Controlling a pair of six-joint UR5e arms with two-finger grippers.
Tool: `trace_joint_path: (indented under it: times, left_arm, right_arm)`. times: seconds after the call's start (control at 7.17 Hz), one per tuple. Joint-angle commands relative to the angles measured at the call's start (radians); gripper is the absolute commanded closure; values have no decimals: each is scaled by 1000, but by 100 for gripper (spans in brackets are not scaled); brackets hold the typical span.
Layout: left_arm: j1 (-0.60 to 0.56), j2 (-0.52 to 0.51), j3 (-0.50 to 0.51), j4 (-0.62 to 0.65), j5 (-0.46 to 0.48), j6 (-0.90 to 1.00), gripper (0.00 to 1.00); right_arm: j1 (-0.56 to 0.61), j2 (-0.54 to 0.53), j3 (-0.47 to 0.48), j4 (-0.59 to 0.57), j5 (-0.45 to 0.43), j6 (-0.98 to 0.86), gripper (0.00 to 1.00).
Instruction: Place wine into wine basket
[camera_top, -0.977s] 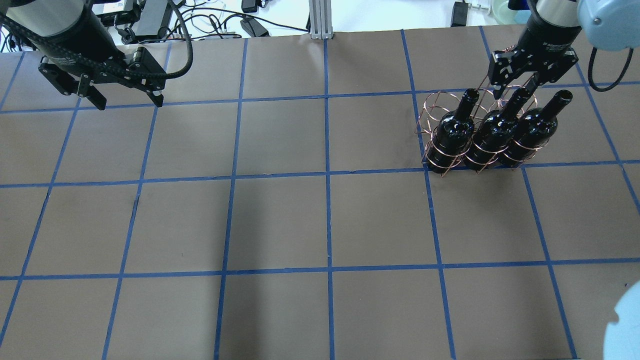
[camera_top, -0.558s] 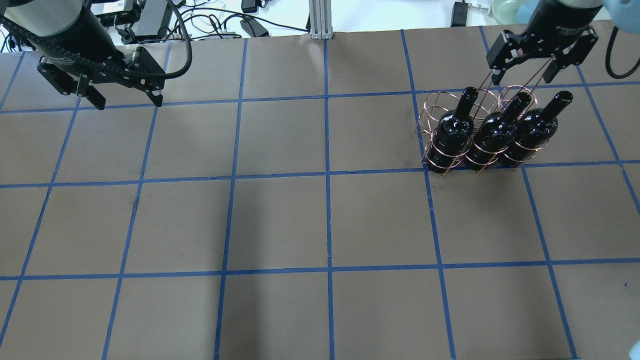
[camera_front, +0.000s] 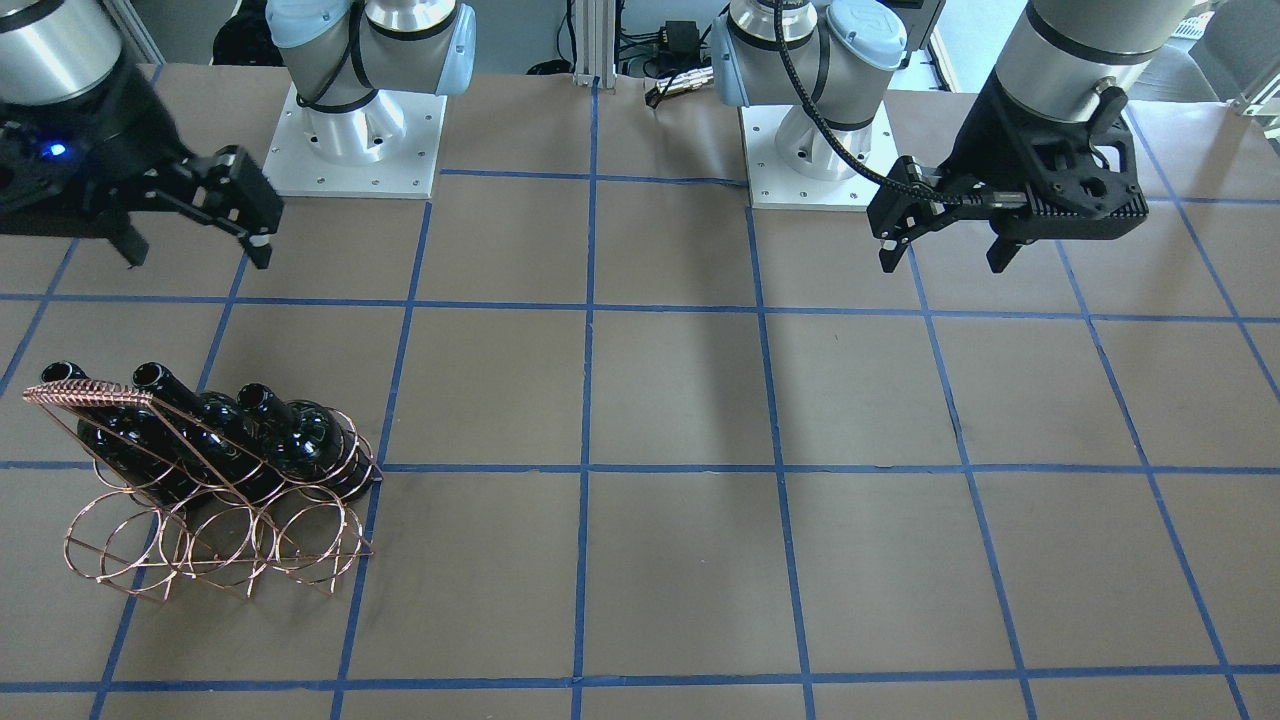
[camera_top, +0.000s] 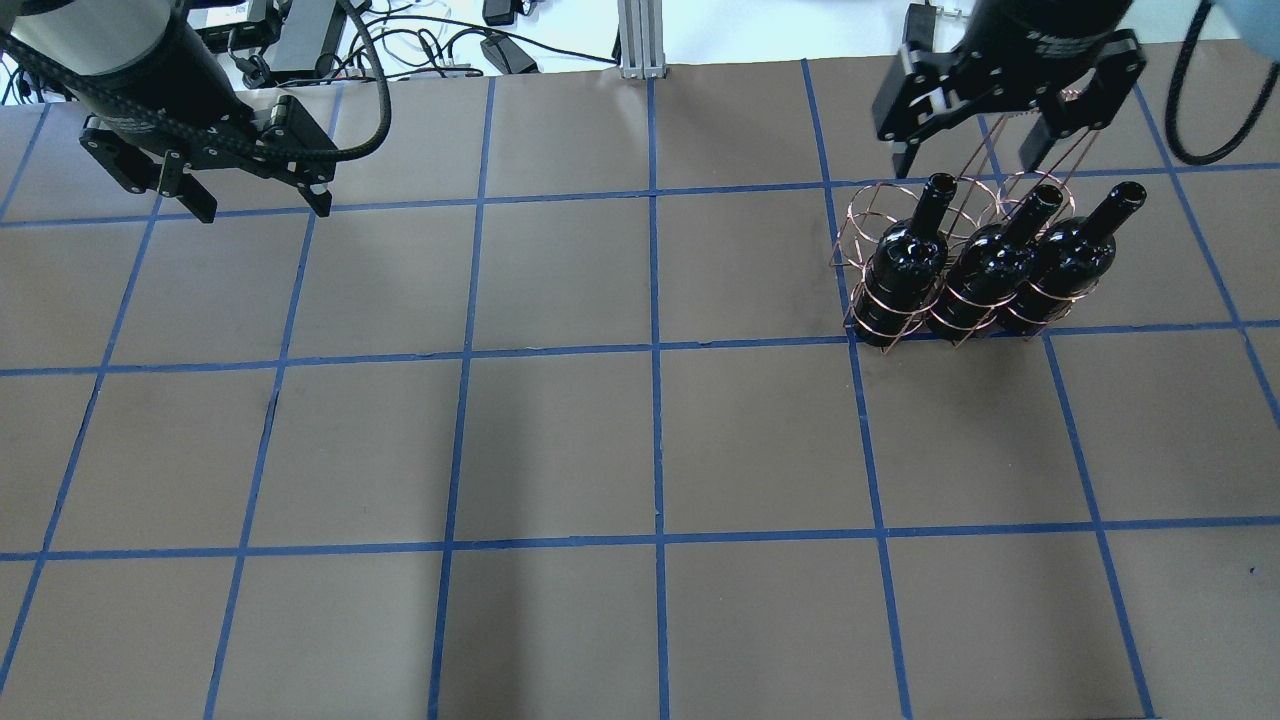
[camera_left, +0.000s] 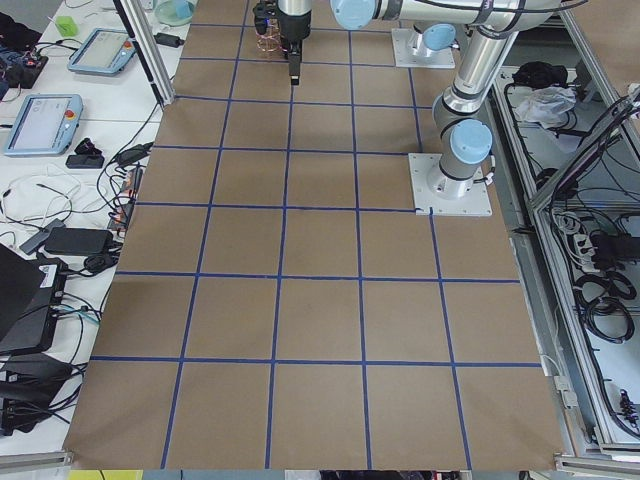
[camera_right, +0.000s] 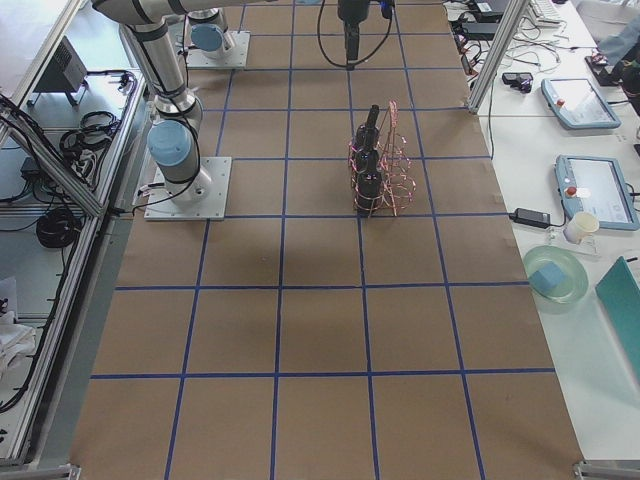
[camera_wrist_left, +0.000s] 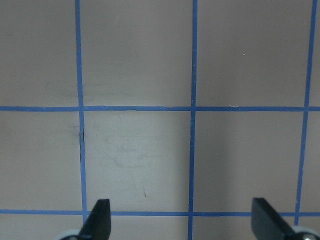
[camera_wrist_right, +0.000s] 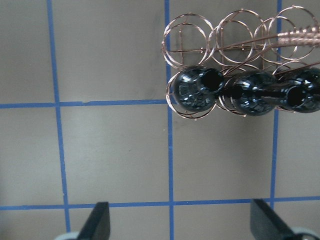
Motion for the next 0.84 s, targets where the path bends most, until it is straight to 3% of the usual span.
trace_joint_path:
  times: [0.0, 0.14, 0.7]
  left_arm:
    - [-8, 23, 1, -9, -6, 0, 0]
    - [-10, 30, 1, -16, -6, 0, 0]
    - [-10, 26, -14, -18, -9, 10, 0]
  right_arm:
    - [51, 3, 11, 1, -23, 14, 0]
    - [16, 3, 20, 8, 40, -2, 0]
    - [-70, 8, 31, -2, 56, -29, 1]
